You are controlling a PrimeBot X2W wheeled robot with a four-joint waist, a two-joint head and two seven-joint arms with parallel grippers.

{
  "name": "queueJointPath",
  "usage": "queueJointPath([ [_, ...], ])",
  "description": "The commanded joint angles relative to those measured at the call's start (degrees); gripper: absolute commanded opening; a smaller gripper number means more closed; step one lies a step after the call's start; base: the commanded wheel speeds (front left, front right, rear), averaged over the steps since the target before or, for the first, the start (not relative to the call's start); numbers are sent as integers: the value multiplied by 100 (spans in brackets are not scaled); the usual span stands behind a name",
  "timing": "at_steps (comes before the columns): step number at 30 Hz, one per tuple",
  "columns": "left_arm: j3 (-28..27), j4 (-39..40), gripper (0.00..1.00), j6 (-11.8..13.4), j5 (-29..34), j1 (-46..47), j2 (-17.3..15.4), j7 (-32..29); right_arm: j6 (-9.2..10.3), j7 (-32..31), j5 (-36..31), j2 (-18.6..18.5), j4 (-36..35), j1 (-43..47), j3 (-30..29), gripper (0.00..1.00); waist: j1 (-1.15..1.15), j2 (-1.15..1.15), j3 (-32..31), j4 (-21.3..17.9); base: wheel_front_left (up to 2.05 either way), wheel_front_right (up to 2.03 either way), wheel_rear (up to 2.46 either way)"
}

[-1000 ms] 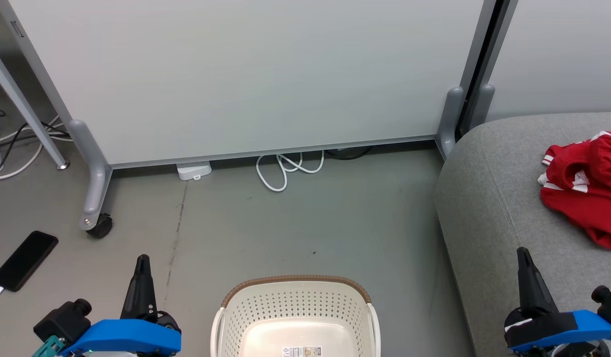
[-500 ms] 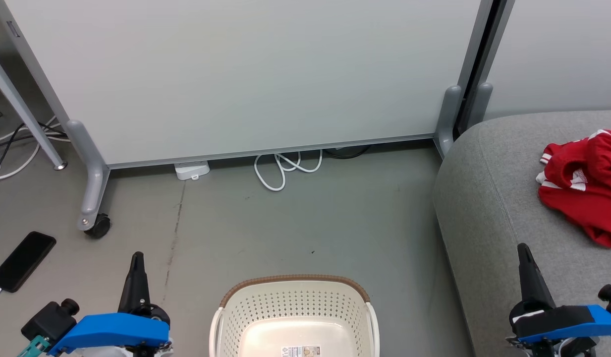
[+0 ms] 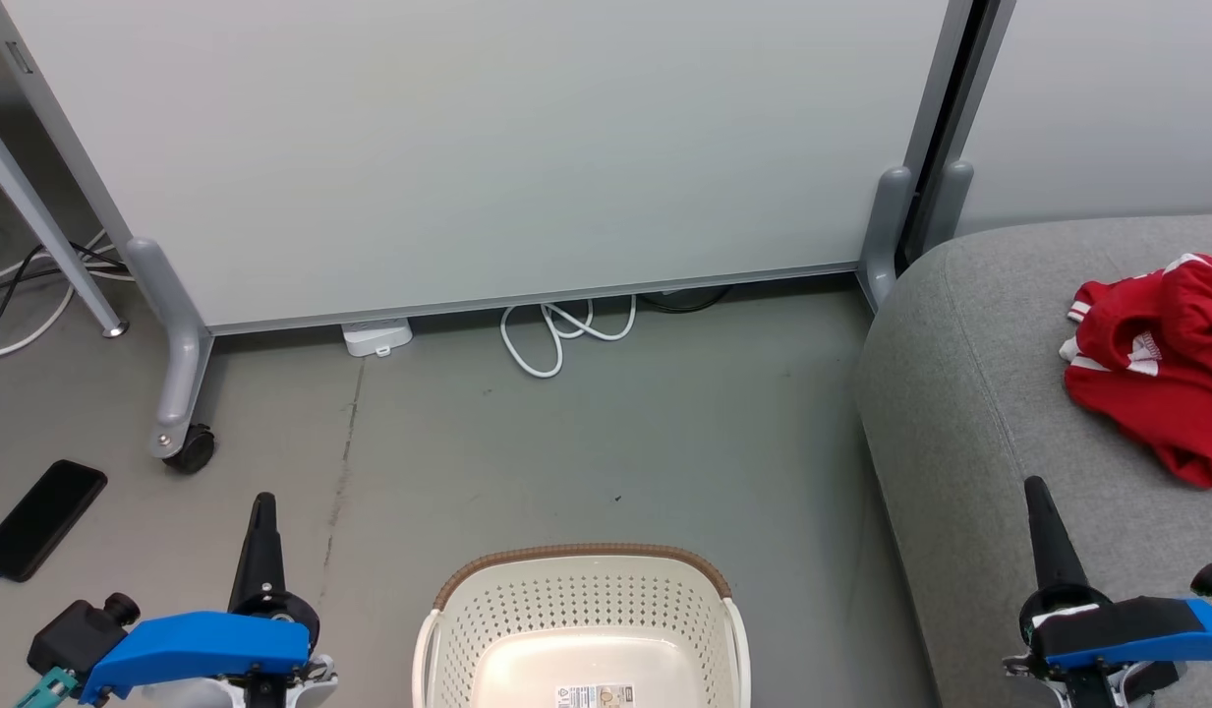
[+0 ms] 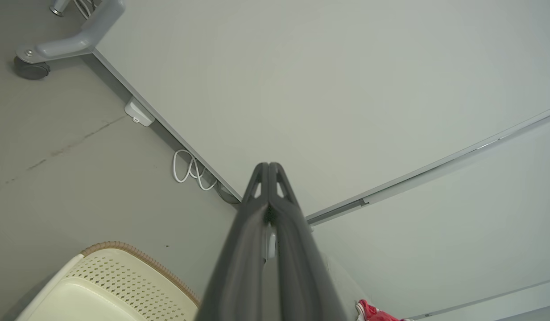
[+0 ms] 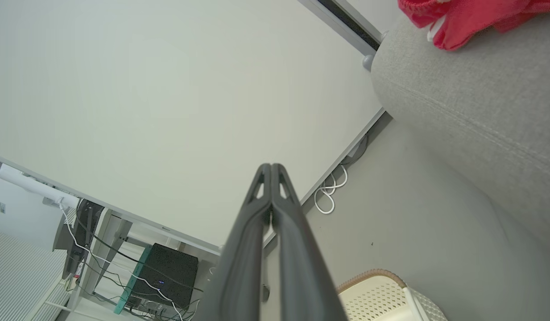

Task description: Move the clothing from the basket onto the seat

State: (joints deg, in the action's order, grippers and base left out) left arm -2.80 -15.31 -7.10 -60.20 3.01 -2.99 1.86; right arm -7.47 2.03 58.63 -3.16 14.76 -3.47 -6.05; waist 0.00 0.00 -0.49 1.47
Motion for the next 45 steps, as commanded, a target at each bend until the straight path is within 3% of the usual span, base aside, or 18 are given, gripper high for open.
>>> queueJointPath([
  [1, -31, 81, 0, -32, -119, 171, -11, -27, -3, -31, 125, -3, -75, -154, -16, 0, 0, 0, 1, -1, 0, 0, 0],
  [45, -296, 122, 0, -56, -2359, 309, 7, -634, -4, -645, 2482, 23, -85, -272, -45, 0, 0, 0, 44, -97, 0, 0, 0],
])
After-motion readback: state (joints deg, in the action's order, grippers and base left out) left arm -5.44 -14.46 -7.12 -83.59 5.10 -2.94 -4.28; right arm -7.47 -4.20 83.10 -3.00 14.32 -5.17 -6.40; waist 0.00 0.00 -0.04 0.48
